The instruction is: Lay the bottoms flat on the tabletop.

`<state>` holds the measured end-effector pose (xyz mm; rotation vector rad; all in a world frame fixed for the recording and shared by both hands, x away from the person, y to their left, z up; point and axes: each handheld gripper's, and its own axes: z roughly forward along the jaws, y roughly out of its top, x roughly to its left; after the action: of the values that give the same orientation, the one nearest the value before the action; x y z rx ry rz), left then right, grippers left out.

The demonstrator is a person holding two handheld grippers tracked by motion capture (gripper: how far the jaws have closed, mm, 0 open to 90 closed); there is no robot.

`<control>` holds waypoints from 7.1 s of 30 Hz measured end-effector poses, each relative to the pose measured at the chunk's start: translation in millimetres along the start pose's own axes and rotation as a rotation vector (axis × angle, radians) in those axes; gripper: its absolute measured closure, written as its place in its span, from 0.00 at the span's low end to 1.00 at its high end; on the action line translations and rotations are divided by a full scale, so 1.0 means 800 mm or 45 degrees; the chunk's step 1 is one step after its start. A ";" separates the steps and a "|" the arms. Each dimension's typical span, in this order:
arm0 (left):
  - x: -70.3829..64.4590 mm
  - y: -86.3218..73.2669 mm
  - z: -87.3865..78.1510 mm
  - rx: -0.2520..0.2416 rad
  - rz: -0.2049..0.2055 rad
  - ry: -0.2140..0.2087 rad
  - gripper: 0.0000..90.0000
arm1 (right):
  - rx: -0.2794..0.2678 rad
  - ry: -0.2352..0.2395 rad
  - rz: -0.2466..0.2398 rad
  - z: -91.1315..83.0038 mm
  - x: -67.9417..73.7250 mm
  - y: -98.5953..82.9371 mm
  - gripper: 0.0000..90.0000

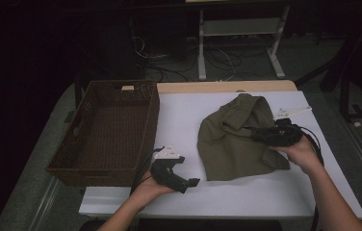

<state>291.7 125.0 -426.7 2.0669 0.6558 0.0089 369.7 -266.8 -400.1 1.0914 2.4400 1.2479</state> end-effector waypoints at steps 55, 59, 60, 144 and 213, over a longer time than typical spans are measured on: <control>0.000 0.001 0.003 0.005 0.005 -0.002 0.00 | 0.200 0.279 -0.323 0.135 0.143 0.038 0.97; 0.000 0.000 0.001 0.004 0.006 0.001 0.00 | 0.184 0.292 -0.293 0.130 0.138 0.038 0.88; 0.001 0.000 0.000 0.002 0.006 0.001 0.00 | 0.172 0.293 -0.287 0.126 0.136 0.039 0.84; 0.001 0.000 -0.001 0.000 0.004 0.002 0.00 | 0.157 0.344 -0.278 0.064 0.112 0.012 0.71; 0.015 0.045 0.048 -0.051 0.009 0.139 0.46 | 0.118 0.002 0.082 0.019 0.013 -0.056 0.94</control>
<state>327.5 85.0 -423.0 2.0406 0.7098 0.1390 345.6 -267.1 -442.1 1.2031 2.5048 1.1641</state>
